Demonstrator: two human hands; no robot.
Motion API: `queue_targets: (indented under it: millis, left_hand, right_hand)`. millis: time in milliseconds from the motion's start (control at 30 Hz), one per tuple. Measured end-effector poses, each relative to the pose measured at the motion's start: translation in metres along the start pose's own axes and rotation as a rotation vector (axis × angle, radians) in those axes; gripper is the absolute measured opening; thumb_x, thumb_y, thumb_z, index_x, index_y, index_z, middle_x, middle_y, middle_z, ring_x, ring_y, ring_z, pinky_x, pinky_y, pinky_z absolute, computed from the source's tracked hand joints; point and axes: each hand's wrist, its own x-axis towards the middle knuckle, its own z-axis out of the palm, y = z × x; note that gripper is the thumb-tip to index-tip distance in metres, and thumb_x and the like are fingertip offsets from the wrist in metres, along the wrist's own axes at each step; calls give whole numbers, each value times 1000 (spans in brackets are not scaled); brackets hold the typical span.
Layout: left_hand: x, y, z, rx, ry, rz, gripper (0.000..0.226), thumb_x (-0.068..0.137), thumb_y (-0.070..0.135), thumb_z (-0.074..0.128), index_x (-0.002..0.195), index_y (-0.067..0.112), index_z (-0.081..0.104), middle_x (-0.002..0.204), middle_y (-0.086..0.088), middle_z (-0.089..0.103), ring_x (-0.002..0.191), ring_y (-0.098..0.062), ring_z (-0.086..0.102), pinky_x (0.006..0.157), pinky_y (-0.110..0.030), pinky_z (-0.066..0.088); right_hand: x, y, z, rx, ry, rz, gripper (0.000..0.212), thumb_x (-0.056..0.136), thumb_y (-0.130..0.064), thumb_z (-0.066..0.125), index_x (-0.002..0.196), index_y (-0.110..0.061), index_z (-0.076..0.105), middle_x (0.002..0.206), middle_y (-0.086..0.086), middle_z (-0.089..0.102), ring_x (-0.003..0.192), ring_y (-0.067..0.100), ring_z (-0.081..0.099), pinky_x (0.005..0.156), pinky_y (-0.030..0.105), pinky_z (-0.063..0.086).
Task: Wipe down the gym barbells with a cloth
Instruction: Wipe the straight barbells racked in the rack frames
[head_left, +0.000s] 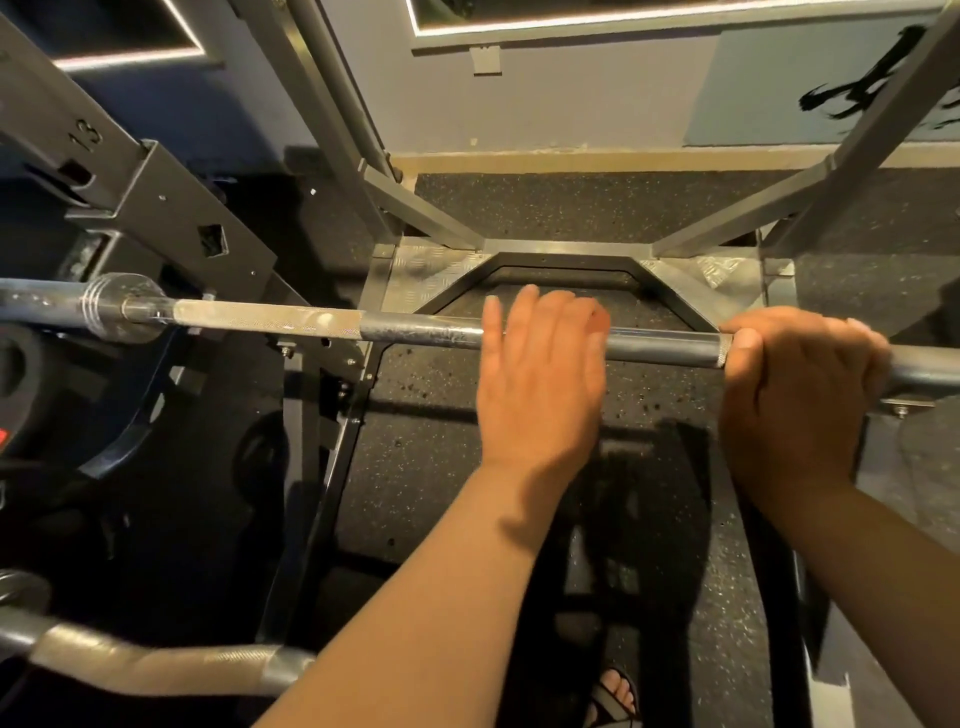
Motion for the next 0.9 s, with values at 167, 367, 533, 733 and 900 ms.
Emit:
queue_targets:
  millis: [167,367,533,733,900]
  left_hand:
    - [-1,-8,-2,-69,178,-298,38,108,26,29,126,11,59,137,-5,56,149,-31,30,128,-46,-2]
    - [8,66,25,-18,21,-26,32,102,18,37,111,10,65,109,-8,64,120,-30,55,127,-48,12]
    - [-3,40,16,30,12,71,28,105,25,42,132,24,51,137,2,57,143,-23,37,123,-44,-4]
    - [-3,47,19,-133,145,-313,36,107,21,32,131,10,57,141,-6,53,151,-30,26,127,-43,-7]
    - [-7,82,40,-75,9,2,39,100,28,43,131,11,60,138,-9,58,145,-33,35,126,-39,-8]
  right_hand:
    - [3,2,2,-24,-34,11,39,102,-28,25,99,-10,60,93,13,50,96,34,47,96,48,32]
    - [1,7,6,-163,-99,10,33,106,-28,34,99,-8,59,99,19,53,99,35,50,92,45,29]
    - [2,12,1,-60,-68,-83,33,107,-25,31,111,-8,60,106,17,57,106,34,50,95,45,31]
    - [2,15,-1,-77,-55,-130,43,108,-24,27,117,-5,65,103,17,64,102,32,55,94,45,34]
    - [4,12,-6,-236,-61,-242,30,108,-24,41,109,-5,64,99,17,66,94,36,62,88,52,44]
